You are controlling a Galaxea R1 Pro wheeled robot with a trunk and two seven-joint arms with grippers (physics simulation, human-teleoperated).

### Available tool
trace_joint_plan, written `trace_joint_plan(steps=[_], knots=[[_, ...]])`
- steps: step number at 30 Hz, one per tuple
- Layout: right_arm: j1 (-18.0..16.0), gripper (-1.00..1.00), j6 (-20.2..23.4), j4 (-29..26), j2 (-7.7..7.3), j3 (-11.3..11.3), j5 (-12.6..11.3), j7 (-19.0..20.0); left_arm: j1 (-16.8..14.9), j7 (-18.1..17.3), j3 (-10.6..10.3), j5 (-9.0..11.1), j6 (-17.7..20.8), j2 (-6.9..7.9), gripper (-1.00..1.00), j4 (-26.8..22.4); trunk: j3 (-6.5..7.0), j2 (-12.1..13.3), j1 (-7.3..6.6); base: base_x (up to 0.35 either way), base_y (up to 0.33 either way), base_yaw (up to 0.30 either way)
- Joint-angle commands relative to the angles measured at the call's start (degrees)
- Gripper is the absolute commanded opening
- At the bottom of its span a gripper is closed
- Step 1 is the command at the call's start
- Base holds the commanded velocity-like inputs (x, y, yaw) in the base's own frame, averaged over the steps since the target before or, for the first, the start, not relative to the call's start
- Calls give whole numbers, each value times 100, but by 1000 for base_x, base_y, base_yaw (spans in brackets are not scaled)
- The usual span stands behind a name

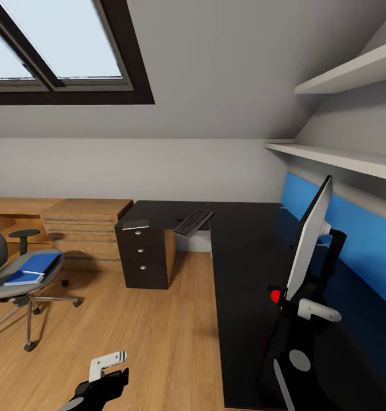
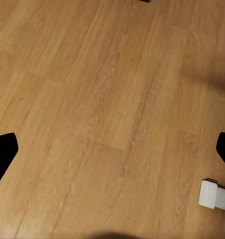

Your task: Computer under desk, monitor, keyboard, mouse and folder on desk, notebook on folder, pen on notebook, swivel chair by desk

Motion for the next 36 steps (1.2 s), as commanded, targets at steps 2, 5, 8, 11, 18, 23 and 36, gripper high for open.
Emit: trace_joint_plan(steps=[2,5,8,11,18,23,36], knots=[[-3,100,-10,2,4,-7,27,-7,-1,53,-3,63,12,1,100,-8,-5,-4,0,-1,0,0],[-3,100,-11,2,4,-7,27,-7,0,46,-5,66,12,-4,100,-8,-5,-4,0,0,196,0],[-3,100,-12,2,4,-7,30,-7,-1,45,-7,66,12,-6,100,-8,-5,-4,0,21,275,0],[-3,100,-12,2,4,-7,30,-7,-1,45,-7,66,12,-4,100,-8,-5,-4,0,31,188,0],[-10,100,83,-93,-33,-169,-129,154,-1,41,-77,62,-108,-95,100,11,-5,-4,0,4,24,0],[-11,100,-77,65,42,-5,32,65,-1,39,-32,58,-80,-172,100,9,-5,-4,0,0,0,0],[-9,100,-430,90,48,80,122,-67,-1,30,-22,57,-76,-182,100,2,-5,-4,0,0,0,0]])
